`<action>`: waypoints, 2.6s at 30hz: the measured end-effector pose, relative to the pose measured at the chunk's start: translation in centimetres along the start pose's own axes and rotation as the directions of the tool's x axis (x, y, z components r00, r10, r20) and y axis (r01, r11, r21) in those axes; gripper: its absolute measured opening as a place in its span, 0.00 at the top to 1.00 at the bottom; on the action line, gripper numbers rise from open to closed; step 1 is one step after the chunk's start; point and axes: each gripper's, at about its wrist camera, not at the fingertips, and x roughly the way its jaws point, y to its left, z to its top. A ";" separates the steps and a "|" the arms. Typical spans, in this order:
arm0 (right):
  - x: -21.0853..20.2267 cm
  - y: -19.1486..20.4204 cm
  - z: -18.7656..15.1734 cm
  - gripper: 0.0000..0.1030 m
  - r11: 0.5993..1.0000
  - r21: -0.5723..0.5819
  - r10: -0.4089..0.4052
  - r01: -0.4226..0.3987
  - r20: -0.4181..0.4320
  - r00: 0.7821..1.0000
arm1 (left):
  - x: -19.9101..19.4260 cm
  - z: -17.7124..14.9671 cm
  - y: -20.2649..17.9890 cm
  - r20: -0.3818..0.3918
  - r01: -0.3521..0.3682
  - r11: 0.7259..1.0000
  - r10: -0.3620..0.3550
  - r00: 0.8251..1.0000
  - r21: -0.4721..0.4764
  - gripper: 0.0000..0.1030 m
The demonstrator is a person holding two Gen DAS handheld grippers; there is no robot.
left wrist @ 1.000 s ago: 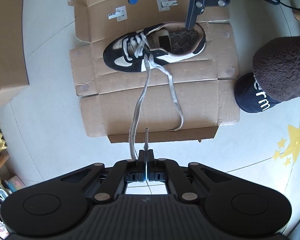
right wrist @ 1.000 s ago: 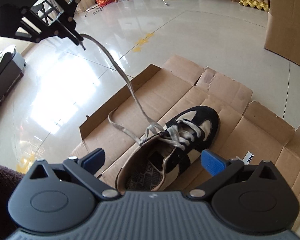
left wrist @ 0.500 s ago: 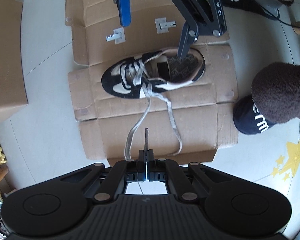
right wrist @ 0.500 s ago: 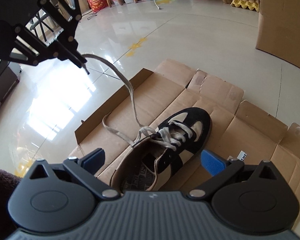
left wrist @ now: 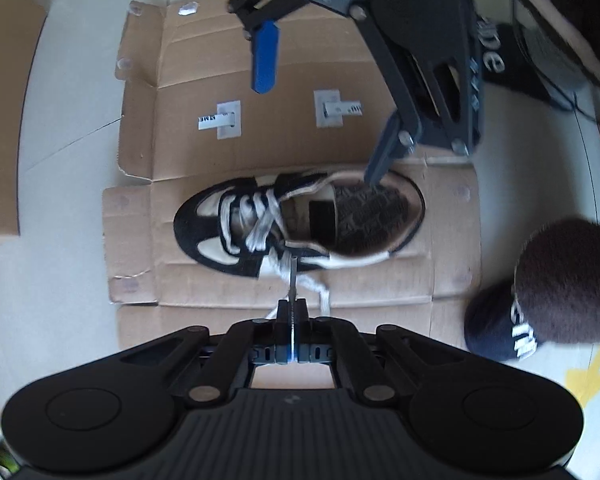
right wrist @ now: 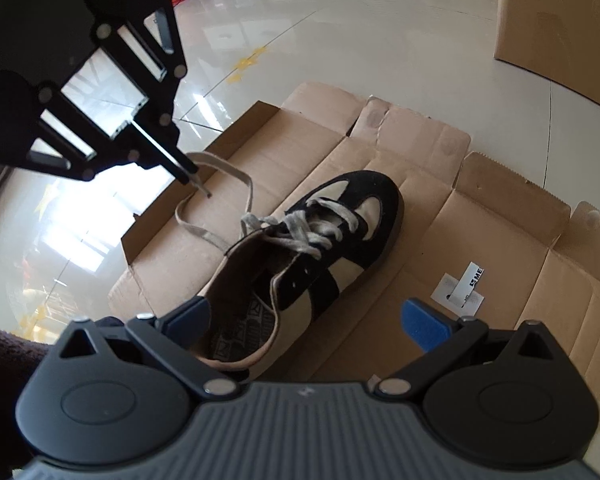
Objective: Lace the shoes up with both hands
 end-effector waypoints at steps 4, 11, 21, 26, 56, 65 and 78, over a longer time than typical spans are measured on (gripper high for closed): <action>0.2 -0.4 -0.2 0.05 1.000 0.019 0.011 -0.012 0.031 0.999 | 1.6 0.3 0.6 0.052 0.036 0.994 -0.031 0.998 -0.105 1.00; 0.5 0.1 0.1 0.23 1.000 -0.006 0.023 -0.023 0.063 0.998 | 3.8 -0.1 1.7 0.127 0.076 0.961 -0.044 0.991 -0.266 1.00; 2.0 0.5 0.4 0.55 1.000 -0.030 0.009 -0.008 0.053 0.999 | 4.6 -0.9 1.5 0.238 0.112 0.906 -0.013 0.971 -0.408 1.00; 2.2 0.4 0.3 0.75 0.999 -0.033 0.021 -0.019 0.048 0.999 | 4.4 -1.4 1.0 0.257 0.105 0.885 0.017 0.966 -0.454 1.00; 1.7 -3.2 -0.9 0.80 0.973 0.194 0.116 -0.129 0.076 0.990 | 6.2 -2.4 0.9 0.377 0.255 0.757 -0.013 0.926 -0.602 1.00; 1.8 -3.2 -0.8 0.79 0.973 0.191 0.121 -0.134 0.076 0.990 | 7.0 -1.8 2.3 0.358 0.300 0.721 -0.076 0.931 -0.625 1.00; 1.8 -3.2 -0.7 0.72 0.972 0.190 0.124 -0.135 0.068 0.990 | 6.5 -0.7 3.0 0.396 0.308 0.716 -0.048 0.917 -0.626 1.00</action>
